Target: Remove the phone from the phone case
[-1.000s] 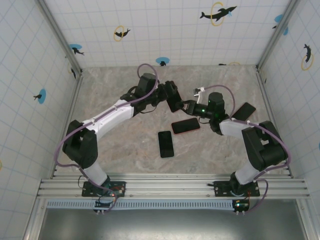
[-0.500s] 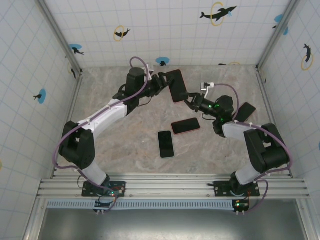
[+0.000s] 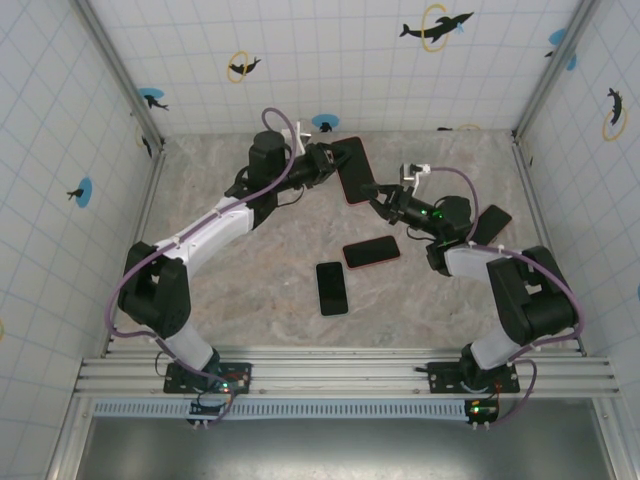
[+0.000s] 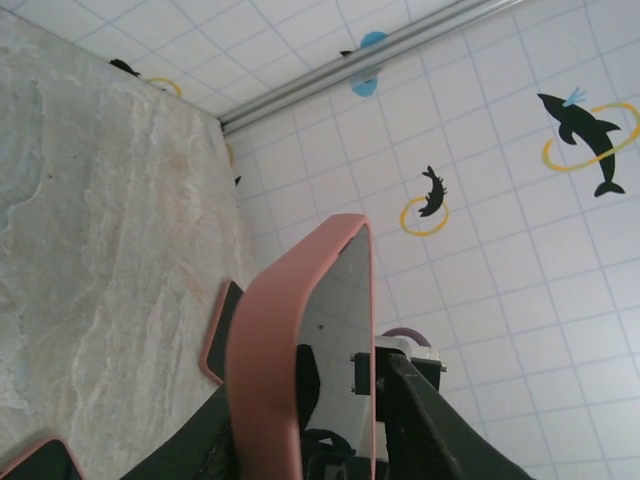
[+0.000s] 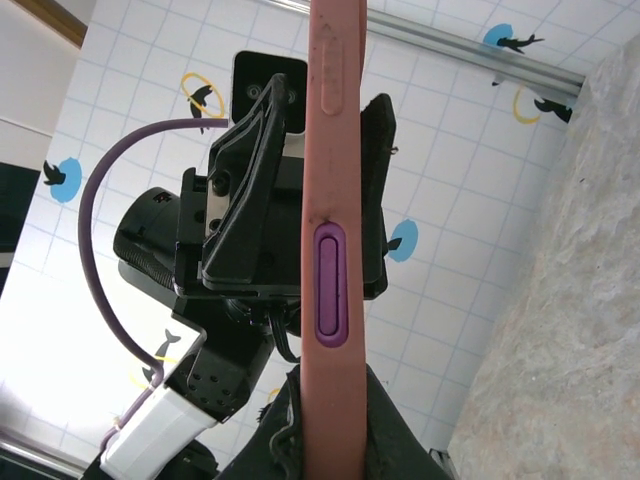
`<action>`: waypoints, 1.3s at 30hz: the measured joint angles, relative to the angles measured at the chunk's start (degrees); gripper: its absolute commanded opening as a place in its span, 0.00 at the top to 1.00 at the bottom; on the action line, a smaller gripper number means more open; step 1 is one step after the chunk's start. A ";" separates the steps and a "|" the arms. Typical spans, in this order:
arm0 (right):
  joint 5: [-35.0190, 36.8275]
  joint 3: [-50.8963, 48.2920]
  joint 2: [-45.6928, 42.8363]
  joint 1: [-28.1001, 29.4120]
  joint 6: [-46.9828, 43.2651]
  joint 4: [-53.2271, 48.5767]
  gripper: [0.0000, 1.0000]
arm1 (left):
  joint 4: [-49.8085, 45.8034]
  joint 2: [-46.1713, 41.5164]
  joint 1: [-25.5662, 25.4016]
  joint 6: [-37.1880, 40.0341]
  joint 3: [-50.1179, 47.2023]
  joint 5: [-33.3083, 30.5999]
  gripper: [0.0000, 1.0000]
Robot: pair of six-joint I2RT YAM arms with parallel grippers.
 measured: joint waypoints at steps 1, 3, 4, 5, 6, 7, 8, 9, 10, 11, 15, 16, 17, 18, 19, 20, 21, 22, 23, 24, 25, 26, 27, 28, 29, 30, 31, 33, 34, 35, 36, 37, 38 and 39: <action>-0.24 -0.02 0.11 0.00 0.57 0.35 0.92 | -0.04 0.00 0.00 0.02 0.09 0.15 0.67; -0.59 -0.02 0.22 0.00 1.53 1.05 0.92 | -0.04 0.00 0.20 0.00 0.24 0.61 0.71; -0.68 -0.02 0.26 0.02 1.84 1.29 0.92 | -0.04 0.00 0.28 -0.02 0.24 0.81 0.76; -0.85 0.00 0.33 0.02 2.10 1.60 0.92 | -0.11 0.00 0.42 -0.11 0.24 1.03 0.78; -0.90 0.00 0.33 0.04 2.36 1.88 0.92 | -0.22 0.02 0.59 -0.07 0.24 1.22 0.83; -0.98 0.00 0.37 0.04 2.62 2.03 0.92 | -0.17 0.04 0.74 -0.13 0.24 1.66 0.86; -1.03 -0.02 0.50 0.04 3.04 2.12 0.92 | 0.24 0.04 0.83 -0.31 0.31 2.29 0.89; -1.07 -0.02 0.68 0.04 3.56 2.49 0.92 | 0.74 0.04 0.92 -0.79 0.37 2.84 0.90; -1.05 0.00 0.74 0.04 4.07 3.06 0.90 | 1.20 0.04 1.03 -1.31 0.42 3.34 0.90; -1.01 0.00 0.74 0.04 4.39 3.63 0.88 | 1.55 0.04 1.07 -1.55 0.50 3.80 0.91; -1.20 0.00 0.85 0.07 4.74 4.09 0.74 | 2.49 0.04 1.05 -2.27 0.57 4.35 0.92; -1.25 0.00 0.90 0.07 4.35 4.20 0.72 | 2.58 0.04 1.05 -2.43 0.57 4.31 0.92; -1.33 0.00 0.90 0.07 4.09 4.37 0.67 | 2.64 0.07 1.07 -2.64 0.55 4.07 0.93; -1.38 0.00 0.90 0.07 3.76 4.61 0.61 | 2.80 0.11 1.14 -2.89 0.44 3.74 0.93; -1.51 0.00 0.90 0.07 3.39 4.70 0.59 | 2.80 0.13 1.18 -2.99 0.42 3.26 0.93; -1.55 -0.02 0.90 0.07 2.60 4.63 0.55 | 2.89 0.15 1.18 -3.21 0.31 2.71 0.94; -1.51 0.00 0.90 0.04 1.68 4.63 0.53 | 2.99 0.15 1.18 -3.32 0.13 1.81 0.94; -1.20 -0.02 0.83 0.07 0.68 4.46 0.52 | 3.21 0.15 1.18 -3.56 -0.02 1.05 0.95; -0.59 -0.20 0.63 0.07 -0.63 4.20 0.51 | 3.54 0.15 1.18 -4.17 -0.35 0.07 0.95; 0.11 -0.68 0.13 0.15 -2.03 3.56 0.51 | 4.07 0.15 1.18 -4.63 -0.72 -0.92 0.95; 0.96 -1.46 -0.63 0.33 -3.58 2.67 0.50 | 4.22 0.13 1.16 -5.05 -0.96 -1.77 0.95; 1.99 -2.47 -1.57 0.50 -5.42 1.66 0.49 | 4.55 0.13 1.14 -5.66 -1.33 -2.93 0.95; 3.21 -3.58 -2.71 0.90 -7.65 0.57 0.50 | 4.92 0.13 1.09 -6.05 -1.81 -4.31 0.94; 4.02 -4.17 -3.43 1.29 -9.22 -0.37 0.50 | 4.94 0.13 1.01 -6.19 -1.99 -5.27 0.94; 5.29 -4.79 -4.33 1.92 -11.39 -1.44 0.50 | 4.94 0.13 0.85 -6.38 -2.21 -6.71 0.93; 6.60 -5.40 -5.09 2.60 -13.16 -1.95 0.50 | 4.96 0.11 0.70 -6.51 -2.49 -8.28 0.93; 7.74 -5.95 -5.66 3.17 -14.51 -2.16 0.51 | 4.96 0.09 0.57 -6.69 -2.69 -9.49 0.93; 9.62 -6.71 -6.49 4.15 -16.79 -2.38 0.52 | 5.16 0.00 0.09 -7.04 -3.43 -11.93 0.93; 10.29 -6.86 -6.56 4.61 -17.40 -2.40 0.53 | 5.27 -0.11 -0.15 -7.26 -3.91 -12.83 0.93; 11.08 -6.99 -6.56 5.05 -18.05 -2.45 0.54 | 5.44 -0.15 -0.46 -7.34 -4.42 -13.70 0.93; 11.69 -7.10 -6.56 5.38 -18.43 -2.56 0.55 | 5.49 -0.15 -0.68 -7.52 -4.76 -14.45 0.93; 12.15 -7.15 -6.56 5.68 -18.71 -2.64 0.55 | 5.49 -0.15 -0.90 -7.65 -5.03 -14.91 0.93; 12.74 -7.17 -6.56 6.01 -18.93 -2.62 0.56 | 5.53 -0.15 -1.16 -7.74 -5.22 -15.45 0.93; 13.09 -7.17 -6.56 6.34 -19.06 -2.64 0.57 | 5.84 -0.15 -1.33 -7.76 -5.33 -15.78 0.93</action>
